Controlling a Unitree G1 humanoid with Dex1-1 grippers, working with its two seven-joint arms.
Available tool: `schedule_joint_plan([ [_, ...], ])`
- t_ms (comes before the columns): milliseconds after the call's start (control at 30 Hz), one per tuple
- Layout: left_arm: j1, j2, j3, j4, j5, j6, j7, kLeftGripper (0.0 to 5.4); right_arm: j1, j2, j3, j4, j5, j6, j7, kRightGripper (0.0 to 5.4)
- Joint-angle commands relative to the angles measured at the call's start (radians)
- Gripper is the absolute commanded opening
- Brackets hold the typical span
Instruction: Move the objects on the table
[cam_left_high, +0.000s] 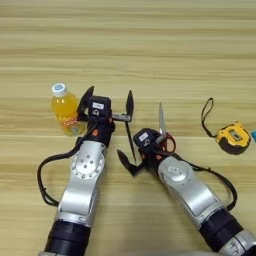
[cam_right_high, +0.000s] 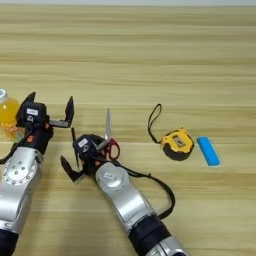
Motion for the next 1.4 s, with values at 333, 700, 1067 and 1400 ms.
schedule_joint_plan([
  [333, 0.0, -0.004, -0.005, -0.008, 0.016, 0.018, 0.003, 5.4, 0.04, 0.055, -0.012, 0.038, 0.03, 0.102, 0.002, 5.38],
  [700, -0.001, -0.007, -0.007, -0.007, 0.017, 0.019, 0.006, 5.4, 0.028, 0.065, -0.046, 0.04, 0.106, 0.177, 0.035, 5.38],
  [1067, -0.003, -0.009, -0.008, -0.005, 0.018, 0.019, 0.008, 5.4, 0.023, 0.058, -0.044, 0.074, 0.1, 0.21, 0.04, 5.03],
  [1400, -0.004, -0.009, -0.007, -0.008, 0.017, 0.021, 0.008, 5.4, 0.02, 0.05, -0.039, 0.083, 0.092, 0.237, 0.038, 3.8],
])
